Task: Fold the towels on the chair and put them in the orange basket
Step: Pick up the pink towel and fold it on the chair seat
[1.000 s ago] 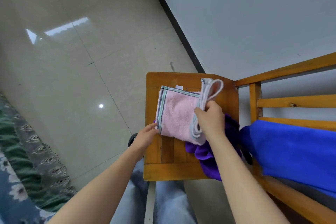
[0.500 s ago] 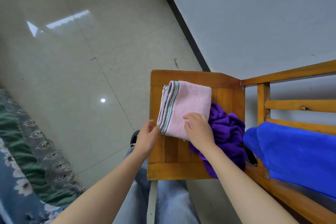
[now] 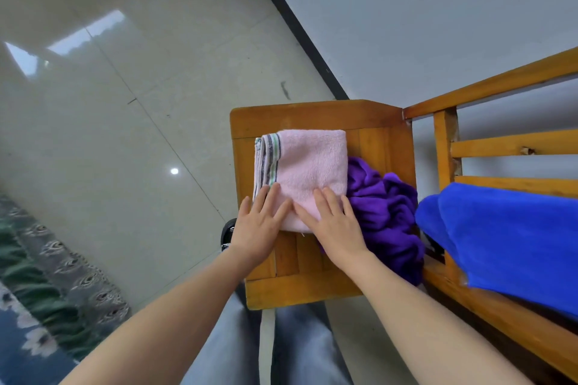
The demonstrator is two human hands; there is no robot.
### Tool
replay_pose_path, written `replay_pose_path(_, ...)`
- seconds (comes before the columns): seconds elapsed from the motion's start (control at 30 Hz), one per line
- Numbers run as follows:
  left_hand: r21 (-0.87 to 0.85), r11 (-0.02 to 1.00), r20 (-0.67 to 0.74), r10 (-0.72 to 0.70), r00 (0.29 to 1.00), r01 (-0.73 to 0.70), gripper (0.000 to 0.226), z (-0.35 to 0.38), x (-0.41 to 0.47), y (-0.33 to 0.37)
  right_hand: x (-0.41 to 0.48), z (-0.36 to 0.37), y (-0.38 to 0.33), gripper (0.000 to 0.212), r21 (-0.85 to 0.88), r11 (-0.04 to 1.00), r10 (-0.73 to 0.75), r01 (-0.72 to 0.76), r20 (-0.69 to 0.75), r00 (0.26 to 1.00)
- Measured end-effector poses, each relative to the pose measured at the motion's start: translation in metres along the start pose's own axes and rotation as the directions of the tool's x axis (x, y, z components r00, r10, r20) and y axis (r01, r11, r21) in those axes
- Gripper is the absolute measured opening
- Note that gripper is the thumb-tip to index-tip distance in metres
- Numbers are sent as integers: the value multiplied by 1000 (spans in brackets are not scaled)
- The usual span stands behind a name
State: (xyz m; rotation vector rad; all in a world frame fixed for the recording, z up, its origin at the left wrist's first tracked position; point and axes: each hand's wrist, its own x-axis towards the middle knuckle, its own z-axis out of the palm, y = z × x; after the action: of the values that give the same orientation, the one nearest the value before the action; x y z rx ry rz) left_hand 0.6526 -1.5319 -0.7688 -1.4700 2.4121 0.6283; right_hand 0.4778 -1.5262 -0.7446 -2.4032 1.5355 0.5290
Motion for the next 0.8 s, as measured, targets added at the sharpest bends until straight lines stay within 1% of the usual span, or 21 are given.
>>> replay_pose_path(0.07,-4,1000,-58,-16,998,16,87,0,2,3,2,2,2,62,41,999,-24,29,-110,994)
replay_pose_path(0.17,-20,998,-112,-63,992,62,83,2,4,5,2,-1,8,26,126,987,-53,96,-307,950)
replay_pose_path(0.2,-37,997,-149,-75,986,71,81,3,4,5,1,-5,11,23,150,982,-54,114,-356,933)
replay_pose_path(0.3,-111,988,-279,-137,951,110,66,0,3,10,-3,-18,15,30,171,972,-70,163,-450,890)
replay_pose_path(0.37,-132,985,-360,-151,921,109,57,-7,1,13,-8,-26,19,24,163,971,-80,177,-477,875)
replay_pose_path(0.4,-130,987,-398,-135,907,90,56,-13,-2,15,-13,-31,20,20,165,969,-81,182,-484,871)
replay_pose_path(0.47,-130,991,-470,-77,879,18,58,-27,-9,17,-20,-40,23,22,172,968,-73,184,-506,859)
replay_pose_path(0.53,-127,991,-520,-30,854,-43,61,-44,-21,18,-28,-53,23,18,163,964,-88,210,-549,831)
replay_pose_path(0.63,-105,991,-529,19,849,-88,66,-73,-43,17,-39,-78,19,19,139,955,-128,262,-603,787)
replay_pose_path(0.7,-75,993,-522,34,852,-86,70,-96,-60,19,-48,-98,14,39,126,948,-153,291,-621,769)
replay_pose_path(0.73,-67,995,-515,33,856,-79,71,-108,-68,20,-52,-109,12,47,123,944,-170,306,-614,771)
replay_pose_path(0.8,-60,997,-530,10,848,-49,69,-131,-84,22,-59,-134,9,52,89,937,-213,338,-622,754)
